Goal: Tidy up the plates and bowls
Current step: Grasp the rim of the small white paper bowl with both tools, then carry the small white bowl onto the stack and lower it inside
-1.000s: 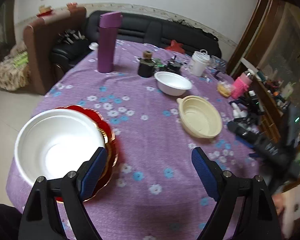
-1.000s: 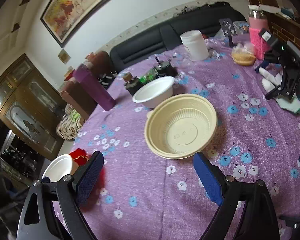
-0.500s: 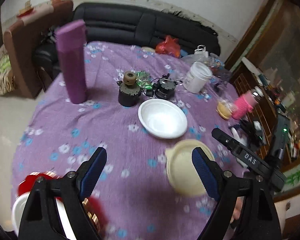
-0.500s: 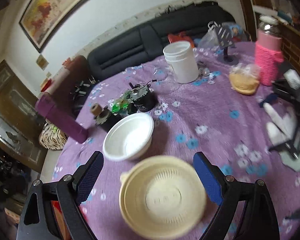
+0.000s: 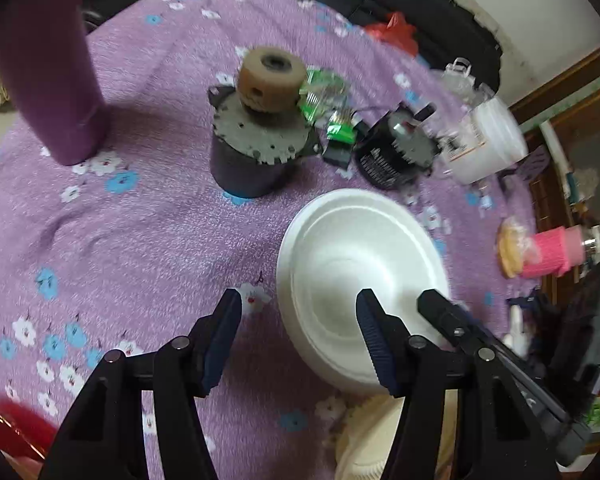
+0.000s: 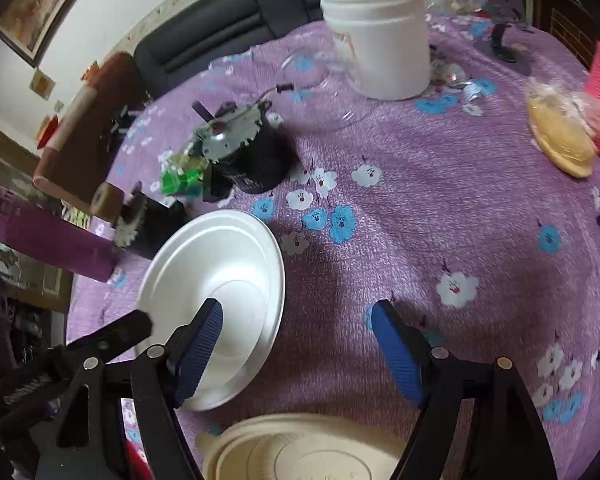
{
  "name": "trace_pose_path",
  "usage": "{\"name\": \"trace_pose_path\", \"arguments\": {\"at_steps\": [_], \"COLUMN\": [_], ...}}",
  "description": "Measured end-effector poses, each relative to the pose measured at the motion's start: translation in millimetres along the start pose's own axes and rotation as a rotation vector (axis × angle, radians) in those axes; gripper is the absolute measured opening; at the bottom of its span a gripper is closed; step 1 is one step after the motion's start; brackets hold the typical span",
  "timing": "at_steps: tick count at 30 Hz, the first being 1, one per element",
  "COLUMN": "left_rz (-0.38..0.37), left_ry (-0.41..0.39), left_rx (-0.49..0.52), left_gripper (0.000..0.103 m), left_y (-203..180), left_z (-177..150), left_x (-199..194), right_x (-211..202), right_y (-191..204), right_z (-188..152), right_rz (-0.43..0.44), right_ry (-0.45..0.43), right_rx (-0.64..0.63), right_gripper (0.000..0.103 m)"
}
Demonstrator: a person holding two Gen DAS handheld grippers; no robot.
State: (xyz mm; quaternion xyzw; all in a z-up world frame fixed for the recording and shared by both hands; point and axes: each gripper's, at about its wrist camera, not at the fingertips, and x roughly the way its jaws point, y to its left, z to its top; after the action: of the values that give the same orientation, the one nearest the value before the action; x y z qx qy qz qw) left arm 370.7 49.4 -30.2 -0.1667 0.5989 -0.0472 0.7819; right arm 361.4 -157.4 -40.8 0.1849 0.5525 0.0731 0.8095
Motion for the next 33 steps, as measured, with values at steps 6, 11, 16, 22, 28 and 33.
{"name": "trace_pose_path", "arguments": {"at_steps": [6, 11, 16, 22, 28, 33], "left_rz": [0.063, 0.032, 0.026, 0.084, 0.046, 0.053], "left_ry": [0.055, 0.074, 0.037, -0.043, -0.07, -0.127], "left_rx": [0.048, 0.098, 0.117, 0.152, 0.11, 0.129], "left_gripper": [0.052, 0.024, 0.024, 0.024, 0.024, 0.024], "left_y": [-8, -17, -19, -16, 15, 23], "left_z": [2, -4, -22, -49, -77, -106], "left_x": [25, 24, -4, -45, -76, -99], "right_x": [17, 15, -3, -32, -62, -84], "right_y": [4, 2, 7, 32, 56, 76], "right_z": [2, -1, -12, -41, -75, -107], "right_rz": [-0.009, 0.032, 0.078, 0.106, 0.119, 0.118], "right_ry": [0.048, 0.062, 0.025, -0.009, -0.056, -0.095], "right_rx": [-0.027, -0.014, 0.0, -0.065, -0.147, -0.222], "right_gripper": [0.06, 0.03, 0.026, 0.024, 0.024, 0.024]}}
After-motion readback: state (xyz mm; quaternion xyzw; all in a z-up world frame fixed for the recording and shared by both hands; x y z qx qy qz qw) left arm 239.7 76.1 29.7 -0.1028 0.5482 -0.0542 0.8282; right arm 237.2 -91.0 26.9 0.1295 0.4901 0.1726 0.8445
